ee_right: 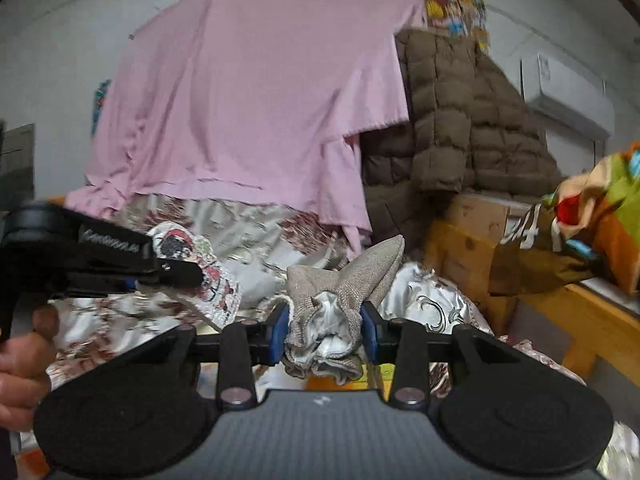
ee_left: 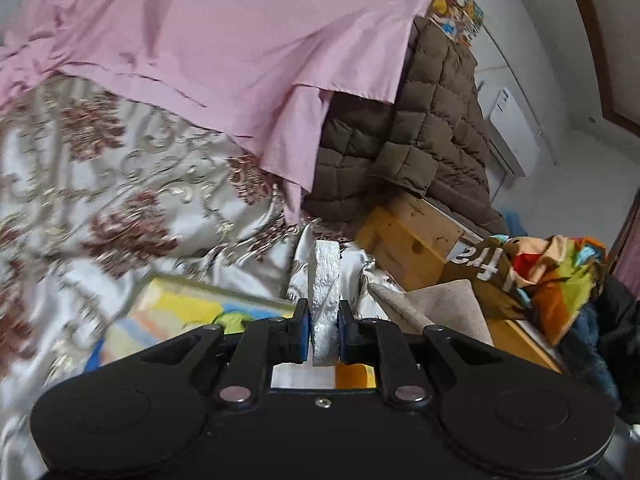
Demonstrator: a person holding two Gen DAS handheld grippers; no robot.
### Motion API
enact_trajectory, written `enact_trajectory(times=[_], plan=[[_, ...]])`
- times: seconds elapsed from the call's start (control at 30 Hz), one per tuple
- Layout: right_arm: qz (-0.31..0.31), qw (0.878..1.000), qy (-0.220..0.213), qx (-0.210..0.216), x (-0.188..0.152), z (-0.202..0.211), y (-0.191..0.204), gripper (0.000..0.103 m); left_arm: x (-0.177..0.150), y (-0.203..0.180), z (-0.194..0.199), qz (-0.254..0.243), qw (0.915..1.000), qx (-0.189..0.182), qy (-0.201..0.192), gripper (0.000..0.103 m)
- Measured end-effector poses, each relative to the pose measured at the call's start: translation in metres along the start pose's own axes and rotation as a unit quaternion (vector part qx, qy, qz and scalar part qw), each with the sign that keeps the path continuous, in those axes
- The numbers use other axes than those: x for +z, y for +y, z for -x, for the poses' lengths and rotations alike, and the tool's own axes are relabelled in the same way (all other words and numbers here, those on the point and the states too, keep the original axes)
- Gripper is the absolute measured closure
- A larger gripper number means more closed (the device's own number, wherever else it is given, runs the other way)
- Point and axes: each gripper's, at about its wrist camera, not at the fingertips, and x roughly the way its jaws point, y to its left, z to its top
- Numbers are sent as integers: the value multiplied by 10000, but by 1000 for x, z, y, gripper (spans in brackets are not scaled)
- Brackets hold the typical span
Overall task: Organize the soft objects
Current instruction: 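Carry the packet with the left tool while the right tool carries the pouch over the frog tray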
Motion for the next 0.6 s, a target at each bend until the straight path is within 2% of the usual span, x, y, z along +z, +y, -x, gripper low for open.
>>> enact_trajectory(times=[0.13,0.3,0.43,0.6], plan=[[-225,9992,343,-19,-4,-71,-24,62,8,3,-66,-269,9994,-106,165,89],[-248,9966,777,-128,-25,-128,-38,62,-1,20,-132,-373,9974,-168,593,89],[-229,9945,1005,-194,-38,-142,-43,62,-19,34,-164,-159,9955,-224,912,89],[-206,9929,1162,-168,-47,-149,-44,62,-36,46,-179,129,9935,-187,1112,89]])
